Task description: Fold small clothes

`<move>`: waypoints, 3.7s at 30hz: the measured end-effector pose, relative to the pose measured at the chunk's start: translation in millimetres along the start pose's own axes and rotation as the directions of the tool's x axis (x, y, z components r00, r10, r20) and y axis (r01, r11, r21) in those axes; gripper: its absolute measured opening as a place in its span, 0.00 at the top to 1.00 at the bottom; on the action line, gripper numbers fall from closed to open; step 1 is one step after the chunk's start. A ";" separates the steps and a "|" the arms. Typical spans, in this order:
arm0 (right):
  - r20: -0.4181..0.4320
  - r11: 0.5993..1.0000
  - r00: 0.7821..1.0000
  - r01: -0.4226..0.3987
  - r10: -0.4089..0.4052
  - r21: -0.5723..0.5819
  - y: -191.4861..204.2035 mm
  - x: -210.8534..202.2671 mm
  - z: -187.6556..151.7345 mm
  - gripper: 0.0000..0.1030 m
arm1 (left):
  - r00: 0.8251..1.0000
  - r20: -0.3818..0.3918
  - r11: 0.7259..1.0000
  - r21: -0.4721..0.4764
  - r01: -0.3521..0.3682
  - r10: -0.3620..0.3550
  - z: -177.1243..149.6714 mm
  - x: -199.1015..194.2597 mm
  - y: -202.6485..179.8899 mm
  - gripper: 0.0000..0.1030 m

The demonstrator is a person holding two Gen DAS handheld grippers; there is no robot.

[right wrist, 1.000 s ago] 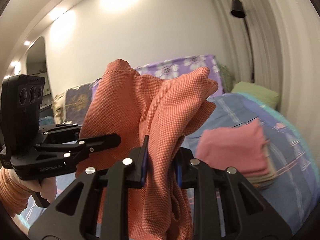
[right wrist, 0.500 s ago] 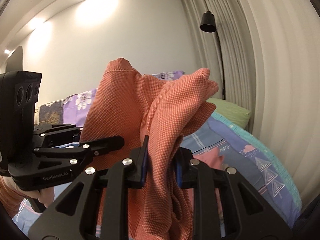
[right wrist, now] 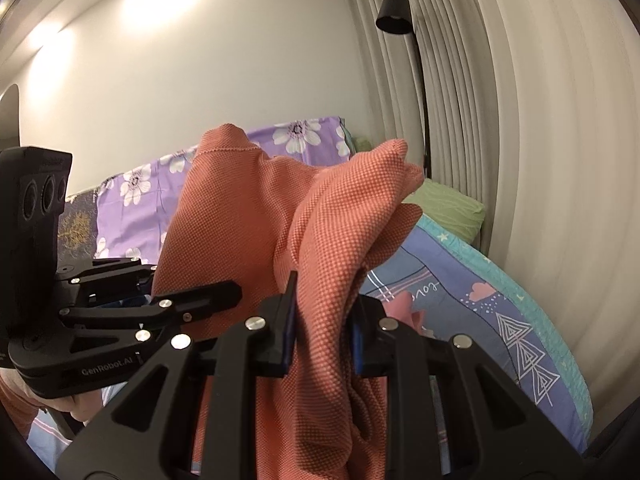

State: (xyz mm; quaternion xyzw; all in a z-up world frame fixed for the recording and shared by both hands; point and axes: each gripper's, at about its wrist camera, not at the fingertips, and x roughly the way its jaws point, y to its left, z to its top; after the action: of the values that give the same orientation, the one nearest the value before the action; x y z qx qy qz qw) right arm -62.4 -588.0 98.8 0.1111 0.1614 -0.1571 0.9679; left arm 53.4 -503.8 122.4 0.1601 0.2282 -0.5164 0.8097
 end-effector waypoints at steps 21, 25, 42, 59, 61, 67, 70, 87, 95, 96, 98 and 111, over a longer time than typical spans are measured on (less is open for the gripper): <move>-0.203 0.957 0.941 0.286 -0.270 0.050 -4.3 23.3 -121.8 0.54 | 0.972 -0.201 0.989 0.105 -0.105 0.125 -111.5 59.2 8.0 0.38; -0.133 0.963 0.955 0.268 -0.264 0.018 21.9 -16.0 -127.5 0.29 | 0.981 -0.172 0.992 0.098 -0.075 0.091 -117.6 37.7 0.2 0.37; -0.002 0.958 0.959 0.283 -0.283 0.049 94.0 -118.6 -154.6 0.02 | 0.992 0.008 0.992 0.028 -0.123 0.123 -146.6 -74.9 -10.0 0.12; -0.059 0.953 0.955 0.296 -0.292 0.064 145.6 -171.8 -182.7 0.02 | 0.973 -0.003 0.967 -0.107 -0.231 0.232 -204.2 -166.5 -6.4 0.01; -0.061 0.956 0.957 0.287 -0.283 0.065 150.4 -177.2 -185.2 0.02 | 0.961 -0.051 0.951 -0.140 -0.276 0.272 -211.4 -176.8 -2.0 0.01; -0.046 0.957 0.959 0.283 -0.281 0.064 172.2 -197.1 -184.6 0.02 | 0.972 0.016 0.958 -0.169 -0.230 0.236 -223.4 -225.0 -6.2 0.01; -0.037 0.950 0.951 0.309 -0.307 0.050 183.8 -204.7 -182.1 0.02 | 0.973 0.040 0.961 -0.171 -0.217 0.227 -227.3 -244.0 -11.5 0.01; -0.085 0.954 0.952 0.299 -0.295 0.036 199.6 -212.0 -196.5 0.02 | 0.972 0.044 0.963 -0.153 -0.220 0.229 -258.6 -266.4 -30.6 0.01; -0.114 0.954 0.951 0.295 -0.288 0.049 193.8 -201.5 -199.1 0.02 | 0.970 0.028 0.958 -0.165 -0.235 0.243 -260.3 -260.3 -26.7 0.01; -0.115 0.955 0.951 0.293 -0.286 0.049 194.0 -200.5 -198.8 0.02 | 0.969 0.024 0.957 -0.166 -0.237 0.245 -260.2 -258.8 -25.7 0.01; -0.118 0.955 0.952 0.291 -0.284 0.049 193.5 -198.4 -198.8 0.02 | 0.968 0.019 0.956 -0.164 -0.242 0.248 -260.1 -257.5 -25.7 0.01; -0.117 0.953 0.950 0.299 -0.291 0.058 193.6 -193.6 -199.9 0.02 | 0.966 0.018 0.955 -0.157 -0.252 0.258 -258.7 -254.3 -26.6 0.01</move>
State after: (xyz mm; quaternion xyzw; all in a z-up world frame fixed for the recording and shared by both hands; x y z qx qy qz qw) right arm -226.0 -303.7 13.3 0.1302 0.2219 -0.2996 0.9187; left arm -115.8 -192.7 39.4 0.1157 0.2290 -0.3916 0.8836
